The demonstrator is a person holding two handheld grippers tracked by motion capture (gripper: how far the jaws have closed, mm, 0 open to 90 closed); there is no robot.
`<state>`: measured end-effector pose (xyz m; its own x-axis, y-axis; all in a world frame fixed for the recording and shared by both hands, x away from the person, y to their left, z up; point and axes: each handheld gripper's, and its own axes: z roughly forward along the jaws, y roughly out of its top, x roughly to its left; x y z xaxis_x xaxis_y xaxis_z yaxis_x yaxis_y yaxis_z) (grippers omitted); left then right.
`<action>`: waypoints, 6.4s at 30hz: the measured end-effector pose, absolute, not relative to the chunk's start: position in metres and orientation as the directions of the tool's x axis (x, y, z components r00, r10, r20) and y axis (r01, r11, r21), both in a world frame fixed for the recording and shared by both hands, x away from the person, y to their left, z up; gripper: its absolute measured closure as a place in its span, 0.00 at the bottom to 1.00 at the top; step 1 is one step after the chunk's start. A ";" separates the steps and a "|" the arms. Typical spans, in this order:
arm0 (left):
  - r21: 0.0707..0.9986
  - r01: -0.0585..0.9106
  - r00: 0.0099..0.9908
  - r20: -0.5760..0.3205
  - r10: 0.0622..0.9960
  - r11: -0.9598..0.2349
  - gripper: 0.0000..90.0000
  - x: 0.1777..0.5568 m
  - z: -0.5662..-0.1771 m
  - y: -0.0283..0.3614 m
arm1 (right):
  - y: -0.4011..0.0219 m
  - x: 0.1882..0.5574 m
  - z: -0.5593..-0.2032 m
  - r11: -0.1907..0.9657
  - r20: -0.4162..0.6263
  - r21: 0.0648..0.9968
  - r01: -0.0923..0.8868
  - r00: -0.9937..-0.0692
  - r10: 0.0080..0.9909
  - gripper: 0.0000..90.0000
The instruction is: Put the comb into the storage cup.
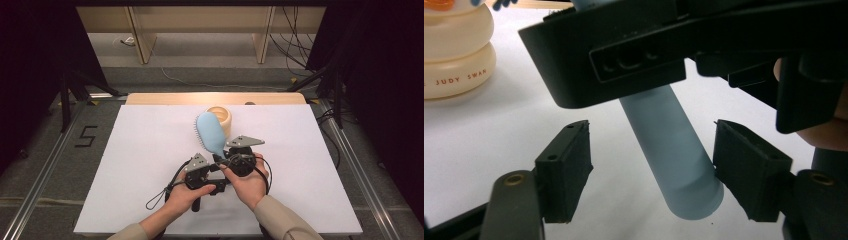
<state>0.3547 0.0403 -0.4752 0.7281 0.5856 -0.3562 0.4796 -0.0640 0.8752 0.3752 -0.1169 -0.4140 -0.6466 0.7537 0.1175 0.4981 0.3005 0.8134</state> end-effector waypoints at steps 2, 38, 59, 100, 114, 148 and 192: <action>0.875 0.481 0.727 -0.360 0.585 -0.059 0.38 0.355 -0.475 0.040 | -0.117 0.375 -0.414 0.301 0.116 0.813 0.498 -0.647 0.754 0.78; 0.820 0.571 0.683 -0.505 0.527 0.046 0.72 0.361 -0.479 0.050 | -0.115 0.374 -0.414 0.299 0.121 0.816 0.495 -0.652 0.749 0.78; 0.804 0.590 0.677 -0.545 0.495 0.078 0.74 0.363 -0.480 0.054 | -0.115 0.376 -0.414 0.293 0.155 0.811 0.506 -0.668 0.728 0.66; 0.805 0.587 0.675 -0.547 0.495 0.089 0.74 0.364 -0.481 0.057 | -0.128 0.376 -0.397 0.237 0.164 0.849 0.472 -0.662 0.731 0.15; 0.808 0.583 0.681 -0.543 0.491 0.084 0.74 0.364 -0.481 0.057 | -0.137 0.379 -0.379 0.216 0.149 0.870 0.443 -0.654 0.742 0.14; 0.811 0.580 0.689 -0.539 0.485 0.077 0.74 0.361 -0.482 0.054 | -0.135 0.393 -0.344 0.158 0.149 0.910 0.382 -0.661 0.735 0.12; 0.814 0.578 0.696 -0.528 0.486 0.057 0.74 0.361 -0.483 0.052 | -0.109 0.408 -0.340 0.151 0.183 0.900 0.410 -0.669 0.721 0.11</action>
